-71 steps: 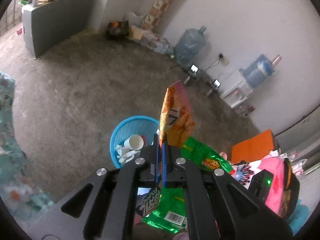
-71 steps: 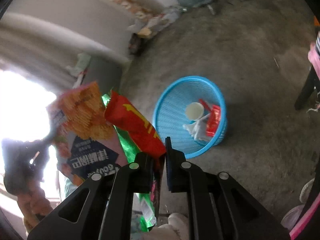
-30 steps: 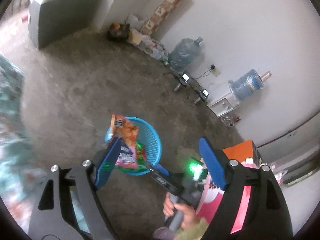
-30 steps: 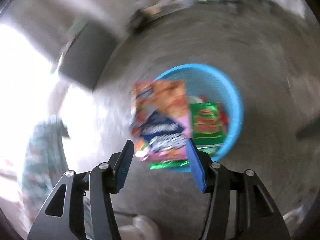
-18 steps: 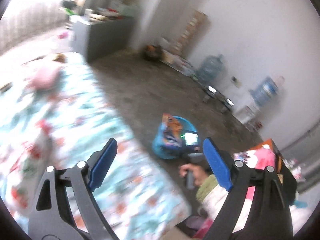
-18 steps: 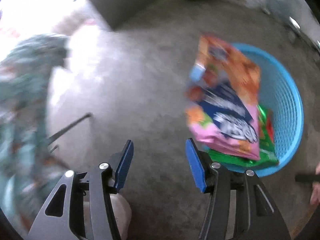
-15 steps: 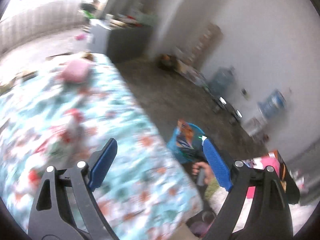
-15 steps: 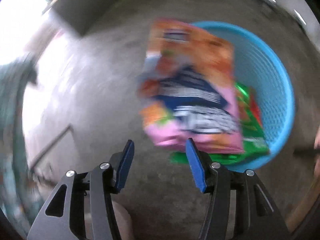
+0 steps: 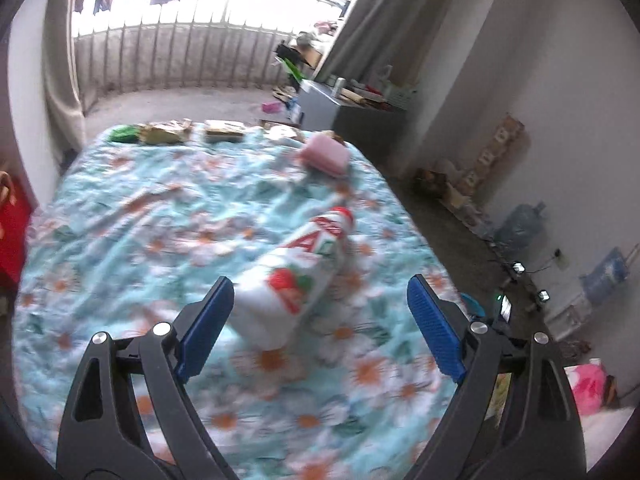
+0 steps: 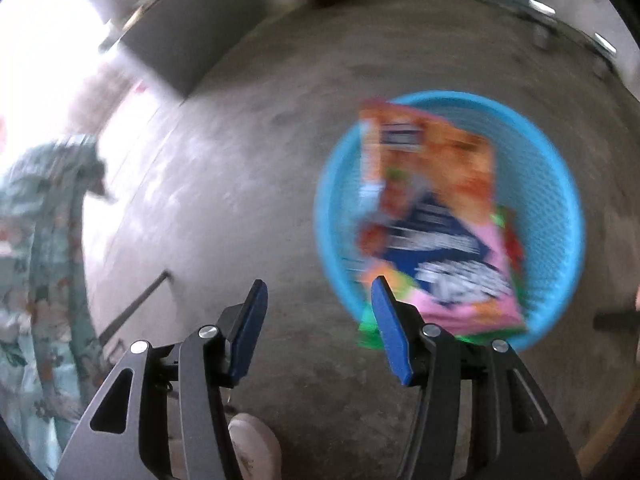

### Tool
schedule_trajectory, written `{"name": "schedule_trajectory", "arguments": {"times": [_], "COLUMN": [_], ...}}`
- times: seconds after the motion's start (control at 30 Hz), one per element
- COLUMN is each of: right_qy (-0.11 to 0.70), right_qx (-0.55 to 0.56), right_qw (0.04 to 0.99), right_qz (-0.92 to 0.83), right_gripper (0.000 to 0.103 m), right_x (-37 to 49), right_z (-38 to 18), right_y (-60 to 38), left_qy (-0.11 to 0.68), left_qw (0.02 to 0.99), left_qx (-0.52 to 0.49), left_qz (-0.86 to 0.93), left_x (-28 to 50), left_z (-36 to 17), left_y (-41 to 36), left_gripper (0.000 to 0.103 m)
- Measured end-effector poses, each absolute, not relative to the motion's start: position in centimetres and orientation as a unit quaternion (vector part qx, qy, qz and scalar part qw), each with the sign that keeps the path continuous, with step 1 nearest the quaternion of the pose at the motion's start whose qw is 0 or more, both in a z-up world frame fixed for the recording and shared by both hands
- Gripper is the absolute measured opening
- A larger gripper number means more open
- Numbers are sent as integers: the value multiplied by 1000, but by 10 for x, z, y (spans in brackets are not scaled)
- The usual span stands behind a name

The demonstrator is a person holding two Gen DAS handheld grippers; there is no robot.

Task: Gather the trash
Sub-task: 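Move both tools back toward the white milk bottle on the bed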

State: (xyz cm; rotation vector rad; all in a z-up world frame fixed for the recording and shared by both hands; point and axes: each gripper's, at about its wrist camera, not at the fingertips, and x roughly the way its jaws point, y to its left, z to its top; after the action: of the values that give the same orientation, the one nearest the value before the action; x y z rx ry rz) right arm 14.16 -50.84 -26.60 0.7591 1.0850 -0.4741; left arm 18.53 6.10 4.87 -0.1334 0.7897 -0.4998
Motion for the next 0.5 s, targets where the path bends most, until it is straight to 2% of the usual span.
{"name": "schedule_trajectory", "arguments": {"times": [0.13, 0.3, 0.5], "right_qy": [510, 515, 505], "right_qx": [394, 410, 304], "right_qw": [728, 671, 736], "right_qz": [-233, -342, -333], "right_gripper": [53, 53, 53], "right_x": [161, 136, 129], "right_z": [-291, -308, -240], "right_y": [-524, -552, -511], "left_qy": [369, 373, 383], "left_qw": [906, 907, 902], "left_qx": [-46, -55, -81], "left_qz": [-202, -185, -183], "left_x": [186, 195, 203], "left_z": [47, 35, 23], "left_y": [79, 97, 108], "left_gripper": [89, 89, 89]}}
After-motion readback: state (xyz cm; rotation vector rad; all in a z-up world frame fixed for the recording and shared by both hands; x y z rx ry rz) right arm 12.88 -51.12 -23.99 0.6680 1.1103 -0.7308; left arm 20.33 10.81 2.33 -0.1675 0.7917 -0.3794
